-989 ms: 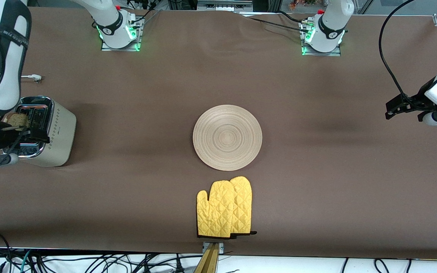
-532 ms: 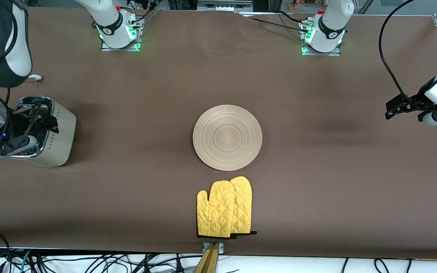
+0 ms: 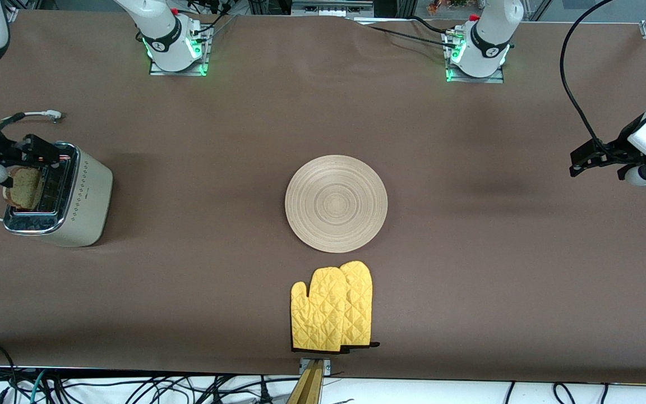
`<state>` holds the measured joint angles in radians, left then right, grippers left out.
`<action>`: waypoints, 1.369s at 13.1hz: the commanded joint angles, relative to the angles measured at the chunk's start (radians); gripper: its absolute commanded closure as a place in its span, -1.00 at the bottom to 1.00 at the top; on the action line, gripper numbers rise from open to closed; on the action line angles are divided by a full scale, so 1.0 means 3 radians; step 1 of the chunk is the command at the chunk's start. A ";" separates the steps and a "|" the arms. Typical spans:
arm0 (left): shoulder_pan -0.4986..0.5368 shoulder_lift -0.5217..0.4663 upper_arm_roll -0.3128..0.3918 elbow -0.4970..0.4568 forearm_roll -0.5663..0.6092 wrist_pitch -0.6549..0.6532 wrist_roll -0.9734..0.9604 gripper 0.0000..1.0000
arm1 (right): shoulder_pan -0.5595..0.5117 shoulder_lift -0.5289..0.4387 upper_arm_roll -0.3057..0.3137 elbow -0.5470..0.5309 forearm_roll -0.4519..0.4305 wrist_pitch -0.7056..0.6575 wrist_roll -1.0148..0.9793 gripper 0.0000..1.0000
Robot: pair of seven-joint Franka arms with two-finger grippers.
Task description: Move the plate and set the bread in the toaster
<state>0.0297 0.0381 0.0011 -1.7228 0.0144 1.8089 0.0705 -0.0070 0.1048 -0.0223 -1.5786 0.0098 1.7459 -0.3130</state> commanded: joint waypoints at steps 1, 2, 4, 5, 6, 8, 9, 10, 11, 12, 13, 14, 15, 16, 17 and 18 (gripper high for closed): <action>0.0024 0.0021 -0.0019 0.0067 -0.0048 -0.0037 0.0000 -1.00 | -0.0099 -0.0165 0.0120 -0.0204 -0.0048 -0.0016 0.0072 -1.00; 0.0024 0.0021 -0.0014 0.0067 -0.0048 -0.0037 0.0000 -1.00 | -0.0099 -0.0165 0.0120 -0.0204 -0.0048 -0.0031 0.0077 -1.00; 0.0024 0.0021 -0.0014 0.0067 -0.0048 -0.0037 0.0000 -1.00 | -0.0099 -0.0165 0.0131 -0.0204 -0.0043 -0.0077 0.0178 -1.00; 0.0024 0.0021 -0.0019 0.0067 -0.0048 -0.0037 -0.0005 -1.00 | -0.0099 -0.0155 0.0126 -0.0204 -0.0038 -0.0098 0.0235 -1.00; 0.0019 0.0021 -0.0019 0.0067 -0.0048 -0.0037 0.0000 -1.00 | -0.0099 -0.0120 0.0120 -0.0184 -0.0038 -0.0098 0.0215 -1.00; 0.0024 0.0021 -0.0019 0.0067 -0.0048 -0.0037 0.0000 -1.00 | -0.0099 -0.0068 0.0110 -0.0107 -0.0038 -0.0113 0.0189 -1.00; 0.0019 0.0021 -0.0019 0.0067 -0.0048 -0.0037 0.0000 -1.00 | -0.0089 -0.0058 0.0105 -0.0087 -0.0043 -0.0118 0.0195 -1.00; 0.0024 0.0021 -0.0019 0.0067 -0.0048 -0.0037 0.0000 -1.00 | -0.0089 -0.0043 0.0105 -0.0066 -0.0053 -0.0113 0.0200 -1.00; 0.0024 0.0027 -0.0019 0.0067 -0.0048 -0.0037 0.0000 -1.00 | -0.0089 -0.0038 0.0105 -0.0066 -0.0053 -0.0113 0.0190 -1.00; 0.0019 0.0021 -0.0019 0.0067 -0.0043 -0.0037 -0.0005 -1.00 | -0.0094 -0.0017 0.0105 -0.0061 -0.0053 -0.0113 0.0184 -1.00; 0.0018 0.0021 -0.0019 0.0067 -0.0048 -0.0037 0.0000 -1.00 | -0.0094 -0.0012 0.0105 -0.0056 -0.0053 -0.0113 0.0184 -1.00; 0.0018 0.0021 -0.0019 0.0067 -0.0043 -0.0037 0.0000 -1.00 | -0.0094 -0.0012 0.0105 -0.0051 -0.0058 -0.0118 0.0184 -1.00; 0.0018 0.0027 -0.0019 0.0067 -0.0048 -0.0037 0.0000 -1.00 | -0.0099 0.0008 0.0100 -0.0051 -0.0058 -0.0119 0.0184 -1.00; 0.0018 0.0021 -0.0019 0.0067 -0.0043 -0.0037 0.0000 -1.00 | -0.0099 0.0014 0.0100 -0.0051 -0.0058 -0.0119 0.0189 -1.00; 0.0018 0.0027 -0.0019 0.0067 -0.0048 -0.0037 0.0000 -1.00 | -0.0094 0.0014 0.0100 -0.0051 -0.0058 -0.0119 0.0205 -1.00; 0.0018 0.0021 -0.0019 0.0067 -0.0043 -0.0037 0.0000 -1.00 | -0.0089 0.0014 0.0100 -0.0051 -0.0053 -0.0119 0.0230 -1.00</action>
<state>0.0297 0.0382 0.0008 -1.7227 0.0144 1.8089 0.0705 -0.0222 0.1013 -0.0075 -1.6153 0.0078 1.7220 -0.2676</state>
